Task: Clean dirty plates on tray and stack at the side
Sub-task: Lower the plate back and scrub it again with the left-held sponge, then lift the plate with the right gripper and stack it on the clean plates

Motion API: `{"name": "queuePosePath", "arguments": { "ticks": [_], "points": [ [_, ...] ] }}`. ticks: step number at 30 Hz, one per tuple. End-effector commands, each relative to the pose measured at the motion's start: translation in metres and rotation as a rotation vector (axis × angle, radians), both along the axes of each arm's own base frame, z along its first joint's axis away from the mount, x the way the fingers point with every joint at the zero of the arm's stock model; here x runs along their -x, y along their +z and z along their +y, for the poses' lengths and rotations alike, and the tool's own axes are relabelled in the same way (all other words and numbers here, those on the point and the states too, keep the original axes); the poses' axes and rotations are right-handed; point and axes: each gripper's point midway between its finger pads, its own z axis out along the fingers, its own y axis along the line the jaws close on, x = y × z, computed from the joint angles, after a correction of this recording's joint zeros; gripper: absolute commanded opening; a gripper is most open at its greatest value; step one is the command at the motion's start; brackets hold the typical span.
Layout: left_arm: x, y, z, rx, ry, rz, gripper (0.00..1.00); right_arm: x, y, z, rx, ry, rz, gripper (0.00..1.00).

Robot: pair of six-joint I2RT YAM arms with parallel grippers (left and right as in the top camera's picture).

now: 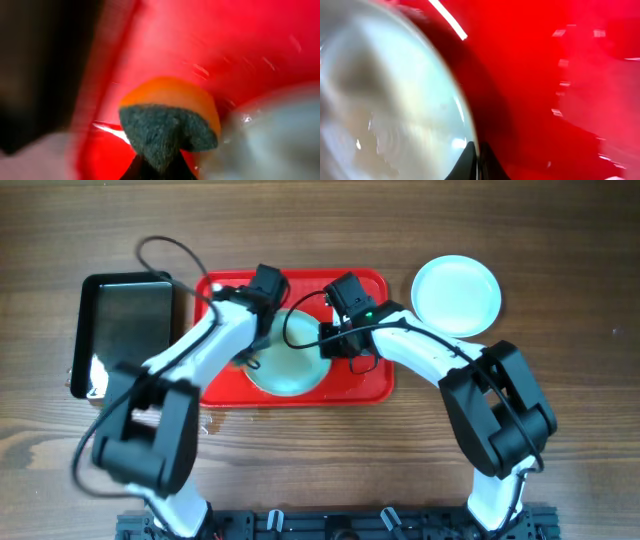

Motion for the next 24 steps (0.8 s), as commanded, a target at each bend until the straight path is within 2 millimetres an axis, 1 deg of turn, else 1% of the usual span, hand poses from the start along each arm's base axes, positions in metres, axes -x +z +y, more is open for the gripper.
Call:
{"name": "queuePosePath", "arguments": {
  "ticks": [1,2,3,4,6,9,10,11,12,14,15,18,21,22,24],
  "points": [
    [-0.007,0.091,0.041,-0.117,0.139,-0.305,0.04,-0.011,-0.011,-0.034,0.121,-0.053,-0.024,0.04],
    [-0.005,0.104,0.041,-0.103,0.143,-0.338,0.04,-0.015,-0.004,-0.032,0.116,-0.053,-0.033,0.04],
    [-0.003,0.110,0.041,-0.090,0.144,-0.354,0.04,-0.018,0.002,-0.032,0.120,-0.051,-0.041,0.04],
    [-0.002,0.113,0.038,-0.063,0.141,-0.358,0.04,-0.021,0.011,-0.031,0.127,-0.040,-0.057,0.04],
    [0.001,0.105,0.026,0.024,0.124,-0.322,0.04,-0.035,0.042,-0.036,0.175,-0.037,-0.119,0.04],
    [0.008,0.087,0.008,0.133,0.102,-0.253,0.04,-0.053,0.092,-0.054,0.274,-0.068,-0.223,0.04],
    [0.010,0.082,0.002,0.167,0.096,-0.235,0.04,-0.058,0.113,-0.060,0.319,-0.055,-0.268,0.04],
    [0.011,0.078,-0.002,0.189,0.092,-0.224,0.04,-0.062,0.134,-0.068,0.369,-0.044,-0.313,0.04],
    [0.012,0.076,-0.005,0.209,0.088,-0.217,0.04,-0.064,0.147,-0.073,0.408,-0.035,-0.342,0.04],
    [0.013,0.071,-0.011,0.245,0.082,-0.206,0.04,-0.068,0.184,-0.090,0.557,-0.015,-0.440,0.04],
    [0.013,0.071,-0.012,0.251,0.080,-0.203,0.04,-0.069,0.200,-0.098,0.636,-0.009,-0.485,0.04],
    [0.013,0.070,-0.014,0.259,0.079,-0.200,0.04,-0.065,0.237,-0.117,0.877,0.002,-0.599,0.04],
    [0.013,0.070,-0.014,0.260,0.079,-0.198,0.04,-0.055,0.260,-0.117,1.064,0.038,-0.665,0.04],
    [0.014,0.070,-0.014,0.263,0.078,-0.195,0.04,-0.051,0.269,-0.114,1.127,0.049,-0.693,0.04],
    [0.015,0.069,-0.014,0.261,0.079,-0.187,0.04,-0.045,0.279,-0.103,1.188,0.069,-0.738,0.04]
  ]
}}
